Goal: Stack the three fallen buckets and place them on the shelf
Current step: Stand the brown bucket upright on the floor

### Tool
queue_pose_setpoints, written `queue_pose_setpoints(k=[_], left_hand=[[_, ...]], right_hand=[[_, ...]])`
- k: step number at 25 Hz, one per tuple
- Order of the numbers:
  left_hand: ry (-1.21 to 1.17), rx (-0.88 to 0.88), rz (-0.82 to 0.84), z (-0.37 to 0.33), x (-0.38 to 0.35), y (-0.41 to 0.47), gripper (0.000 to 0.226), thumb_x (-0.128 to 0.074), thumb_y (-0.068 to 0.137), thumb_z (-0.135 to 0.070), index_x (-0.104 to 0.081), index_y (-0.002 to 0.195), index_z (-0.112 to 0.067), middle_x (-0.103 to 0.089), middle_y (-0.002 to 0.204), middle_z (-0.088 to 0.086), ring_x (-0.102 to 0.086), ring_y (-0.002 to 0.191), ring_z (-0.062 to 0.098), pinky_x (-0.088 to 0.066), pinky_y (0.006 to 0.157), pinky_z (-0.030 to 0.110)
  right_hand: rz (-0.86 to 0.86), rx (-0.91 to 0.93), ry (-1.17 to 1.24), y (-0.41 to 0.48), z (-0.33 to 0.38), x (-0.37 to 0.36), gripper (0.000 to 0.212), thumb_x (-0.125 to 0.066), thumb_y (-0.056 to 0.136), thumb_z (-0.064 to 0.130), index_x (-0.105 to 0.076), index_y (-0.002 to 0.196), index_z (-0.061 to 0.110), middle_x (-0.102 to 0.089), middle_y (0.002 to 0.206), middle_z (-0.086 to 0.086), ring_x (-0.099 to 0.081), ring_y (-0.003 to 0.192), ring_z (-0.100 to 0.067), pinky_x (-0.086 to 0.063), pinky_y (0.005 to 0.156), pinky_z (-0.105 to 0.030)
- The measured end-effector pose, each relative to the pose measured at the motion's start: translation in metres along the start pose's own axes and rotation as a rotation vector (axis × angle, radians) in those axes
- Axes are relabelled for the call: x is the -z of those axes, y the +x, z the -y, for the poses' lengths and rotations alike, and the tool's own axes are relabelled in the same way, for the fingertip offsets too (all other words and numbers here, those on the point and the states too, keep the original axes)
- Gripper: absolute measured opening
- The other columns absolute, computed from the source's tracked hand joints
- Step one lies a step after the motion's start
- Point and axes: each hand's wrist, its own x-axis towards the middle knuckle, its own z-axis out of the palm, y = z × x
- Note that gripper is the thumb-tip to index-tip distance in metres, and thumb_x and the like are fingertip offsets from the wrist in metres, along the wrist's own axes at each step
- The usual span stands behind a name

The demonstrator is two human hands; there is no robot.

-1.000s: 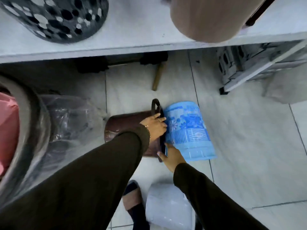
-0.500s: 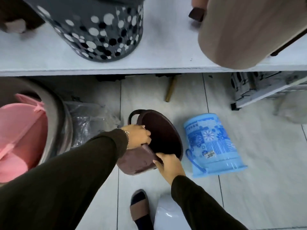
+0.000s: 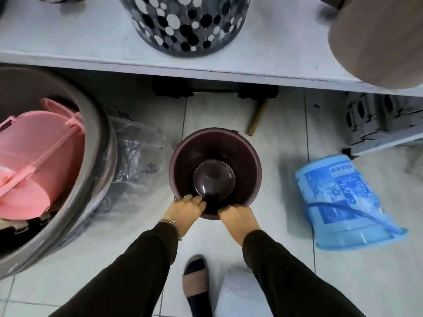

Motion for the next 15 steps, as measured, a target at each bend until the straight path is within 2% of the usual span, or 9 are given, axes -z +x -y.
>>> queue_pose_setpoints(k=[1,2,3,4,5,7,9,12,15], left_hand=[[0.000,0.021,-0.031,-0.004,-0.004,0.002,0.040,-0.055,0.088,-0.004,-0.052,0.126,-0.018,-0.056,0.128,0.002,-0.057,0.116,0.026,-0.055,0.088,0.039],[0.002,0.038,-0.044,-0.008,-0.008,0.004,0.042,-0.051,0.089,-0.003,-0.050,0.129,-0.016,-0.056,0.130,0.004,-0.056,0.118,0.028,-0.052,0.094,0.040],[0.009,0.045,-0.037,-0.011,-0.009,0.004,0.045,-0.050,0.090,-0.003,-0.048,0.133,-0.016,-0.054,0.134,0.006,-0.054,0.122,0.029,-0.047,0.103,0.041],[0.020,0.047,-0.021,-0.014,-0.007,0.003,0.050,-0.052,0.090,-0.006,-0.044,0.138,-0.016,-0.050,0.139,0.007,-0.050,0.128,0.030,-0.038,0.113,0.042],[0.026,0.050,-0.010,-0.015,-0.004,0.002,0.058,-0.057,0.089,-0.011,-0.039,0.144,-0.017,-0.045,0.145,0.008,-0.044,0.136,0.031,-0.028,0.121,0.043],[0.038,0.038,-0.007,-0.024,0.008,-0.004,0.079,-0.065,0.086,-0.030,-0.024,0.153,-0.019,-0.032,0.157,0.007,-0.026,0.149,0.031,-0.014,0.126,0.046],[0.051,-0.003,-0.031,-0.044,0.023,-0.007,0.089,-0.063,0.085,-0.043,-0.016,0.156,-0.019,-0.023,0.163,0.007,-0.013,0.154,0.030,-0.006,0.125,0.046],[0.030,-0.065,-0.097,-0.114,0.044,0.005,0.087,-0.059,0.088,-0.045,-0.014,0.157,-0.018,-0.019,0.165,0.007,-0.006,0.155,0.030,-0.001,0.125,0.046],[-0.071,-0.117,-0.107,-0.214,0.053,0.033,0.080,-0.056,0.091,-0.044,-0.016,0.156,-0.019,-0.017,0.166,0.004,-0.004,0.156,0.029,-0.002,0.125,0.045]], right_hand=[[-0.035,-0.007,-0.004,0.001,-0.002,-0.006,0.013,-0.075,0.074,0.016,-0.076,0.082,0.025,-0.078,0.076,0.002,-0.075,0.071,-0.016,-0.057,0.064,-0.023],[-0.068,-0.007,0.042,0.001,-0.005,-0.013,0.022,-0.069,0.081,0.014,-0.075,0.100,0.024,-0.080,0.095,-0.001,-0.075,0.092,-0.020,-0.058,0.084,-0.029],[-0.049,0.000,0.118,0.000,-0.011,-0.021,0.035,-0.063,0.089,0.013,-0.067,0.123,0.018,-0.073,0.121,-0.008,-0.066,0.118,-0.028,-0.048,0.108,-0.037],[-0.045,0.007,0.171,-0.004,-0.019,-0.025,0.050,-0.060,0.093,0.017,-0.051,0.142,0.013,-0.057,0.145,-0.012,-0.048,0.139,-0.033,-0.031,0.121,-0.044],[-0.069,-0.016,0.175,-0.010,-0.028,-0.027,0.066,-0.061,0.094,0.024,-0.035,0.153,0.011,-0.040,0.158,-0.012,-0.031,0.150,-0.034,-0.017,0.126,-0.047],[-0.123,-0.093,0.174,-0.033,-0.051,-0.027,0.084,-0.060,0.093,0.037,-0.016,0.159,0.012,-0.017,0.167,-0.010,-0.011,0.156,-0.031,-0.003,0.125,-0.047],[-0.104,-0.195,0.210,-0.065,-0.081,-0.032,0.085,-0.055,0.092,0.035,-0.008,0.159,0.012,-0.006,0.169,-0.010,-0.003,0.156,-0.029,0.003,0.123,-0.045],[-0.059,-0.377,0.174,-0.127,-0.156,-0.051,0.087,-0.055,0.089,0.029,-0.006,0.159,0.010,-0.002,0.169,-0.013,-0.002,0.156,-0.030,0.000,0.125,-0.048],[0.071,-0.529,0.074,-0.198,-0.251,-0.085,0.086,-0.051,0.090,0.026,-0.002,0.159,0.010,-0.001,0.169,-0.011,-0.001,0.156,-0.029,-0.004,0.126,-0.049]])
